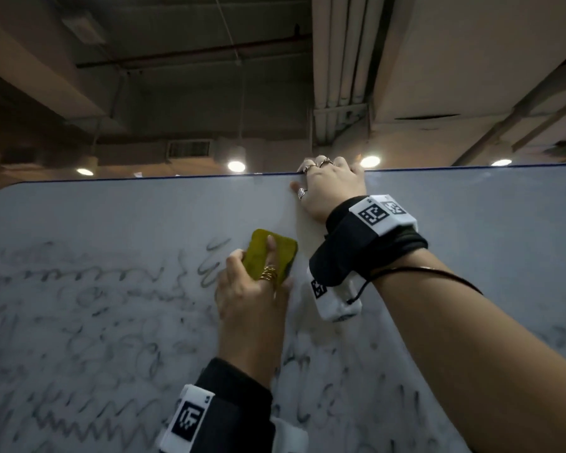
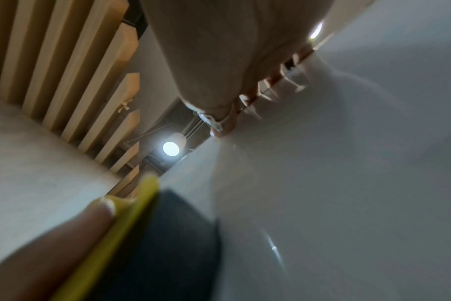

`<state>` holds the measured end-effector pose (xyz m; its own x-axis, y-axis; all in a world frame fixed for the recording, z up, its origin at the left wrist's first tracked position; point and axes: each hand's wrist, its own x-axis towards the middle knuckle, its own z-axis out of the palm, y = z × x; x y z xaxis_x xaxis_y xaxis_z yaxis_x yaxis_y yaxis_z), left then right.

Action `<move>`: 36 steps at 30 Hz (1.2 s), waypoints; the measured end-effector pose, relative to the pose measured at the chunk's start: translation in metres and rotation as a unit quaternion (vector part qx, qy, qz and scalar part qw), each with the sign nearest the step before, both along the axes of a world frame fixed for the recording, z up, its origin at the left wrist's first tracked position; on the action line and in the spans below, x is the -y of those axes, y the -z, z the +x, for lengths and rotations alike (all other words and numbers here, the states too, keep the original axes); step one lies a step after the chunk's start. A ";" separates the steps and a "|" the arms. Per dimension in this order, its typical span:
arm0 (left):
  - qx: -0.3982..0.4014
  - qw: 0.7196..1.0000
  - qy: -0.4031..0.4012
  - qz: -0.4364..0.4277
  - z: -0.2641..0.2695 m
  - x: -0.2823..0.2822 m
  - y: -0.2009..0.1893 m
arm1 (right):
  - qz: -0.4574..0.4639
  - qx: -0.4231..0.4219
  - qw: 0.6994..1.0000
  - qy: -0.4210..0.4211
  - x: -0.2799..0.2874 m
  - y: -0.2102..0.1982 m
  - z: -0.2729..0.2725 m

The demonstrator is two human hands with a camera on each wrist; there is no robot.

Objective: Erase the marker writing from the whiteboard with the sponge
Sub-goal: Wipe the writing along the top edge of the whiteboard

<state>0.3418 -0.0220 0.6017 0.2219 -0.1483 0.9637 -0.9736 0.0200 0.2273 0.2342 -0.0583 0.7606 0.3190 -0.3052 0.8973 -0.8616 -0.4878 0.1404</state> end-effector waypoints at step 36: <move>0.126 0.987 -0.066 -0.070 0.130 -0.023 -0.002 | 0.009 0.020 1.000 0.000 -0.012 0.000 0.084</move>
